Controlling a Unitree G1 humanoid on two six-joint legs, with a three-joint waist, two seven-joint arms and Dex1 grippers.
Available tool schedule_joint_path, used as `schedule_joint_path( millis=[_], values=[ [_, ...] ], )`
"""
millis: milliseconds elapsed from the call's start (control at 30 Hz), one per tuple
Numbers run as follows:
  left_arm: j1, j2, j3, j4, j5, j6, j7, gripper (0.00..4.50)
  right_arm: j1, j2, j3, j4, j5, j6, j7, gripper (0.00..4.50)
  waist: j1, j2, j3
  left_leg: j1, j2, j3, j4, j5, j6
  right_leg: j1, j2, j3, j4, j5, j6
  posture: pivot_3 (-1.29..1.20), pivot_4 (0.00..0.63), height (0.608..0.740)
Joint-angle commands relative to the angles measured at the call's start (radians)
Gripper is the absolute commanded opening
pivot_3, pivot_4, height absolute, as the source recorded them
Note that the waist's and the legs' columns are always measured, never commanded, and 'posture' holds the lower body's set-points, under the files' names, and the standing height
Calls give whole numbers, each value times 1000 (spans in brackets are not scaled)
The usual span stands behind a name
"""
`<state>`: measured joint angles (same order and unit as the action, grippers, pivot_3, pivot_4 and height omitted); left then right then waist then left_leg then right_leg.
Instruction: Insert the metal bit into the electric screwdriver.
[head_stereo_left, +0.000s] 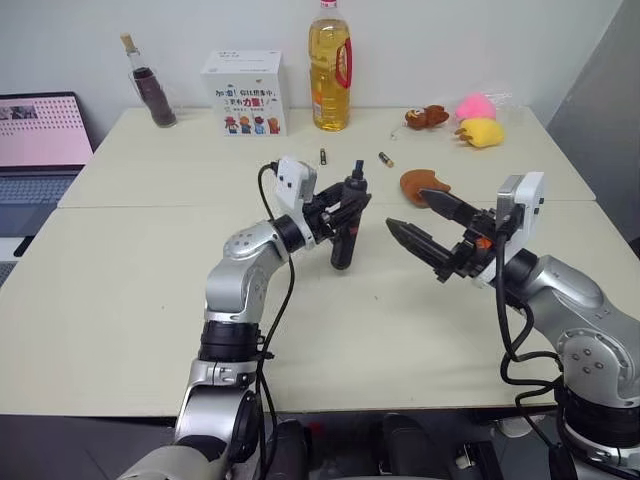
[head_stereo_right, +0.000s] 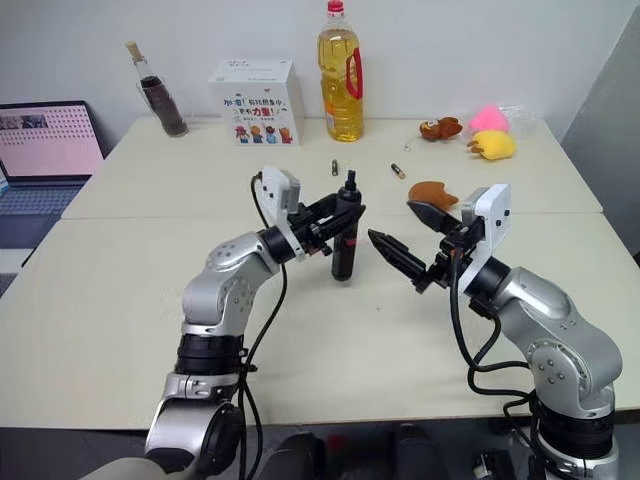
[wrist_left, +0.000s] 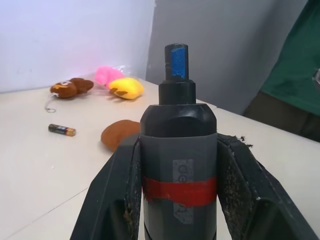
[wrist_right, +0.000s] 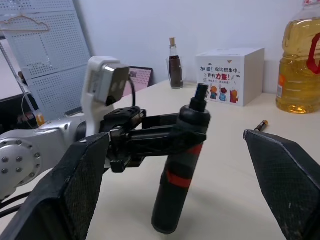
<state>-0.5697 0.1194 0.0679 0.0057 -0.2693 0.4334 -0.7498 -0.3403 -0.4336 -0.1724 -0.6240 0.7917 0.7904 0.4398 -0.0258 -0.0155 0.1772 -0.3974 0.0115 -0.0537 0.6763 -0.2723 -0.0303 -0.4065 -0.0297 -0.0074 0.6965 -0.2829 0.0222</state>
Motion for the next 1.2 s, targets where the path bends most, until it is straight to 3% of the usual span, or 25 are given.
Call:
schedule_joint_path(
  millis=[33, 800, 1200],
  values=[
    [73, 48, -19, -142, -32, 15, 8, 1689, -46, -7, 35, -27, 9, 5, -20, 4500, -2, 0, 0, 0, 0, 0, 0, 0, 0, 0, 0, 0, 0, 0, 0, 0, 150, 740],
    [348, 352, -18, -394, -159, 132, -14, 1689, -7, -110, 38, 31, -26, -25, 29, 4500, -2, 0, 0, 3, 1, 0, -2, 0, 1, 1, 1, 0, -1, 0, 0, 0, 150, 740],
    [-47, 110, -129, -181, -162, 57, 64, 1689, -30, -150, 28, 87, -86, -65, 67, 4500, 24, -2, 1, -2, -1, 2, 0, 0, 1, 1, 0, -2, -4, 0, 0, 0, 150, 740]
  ],
)
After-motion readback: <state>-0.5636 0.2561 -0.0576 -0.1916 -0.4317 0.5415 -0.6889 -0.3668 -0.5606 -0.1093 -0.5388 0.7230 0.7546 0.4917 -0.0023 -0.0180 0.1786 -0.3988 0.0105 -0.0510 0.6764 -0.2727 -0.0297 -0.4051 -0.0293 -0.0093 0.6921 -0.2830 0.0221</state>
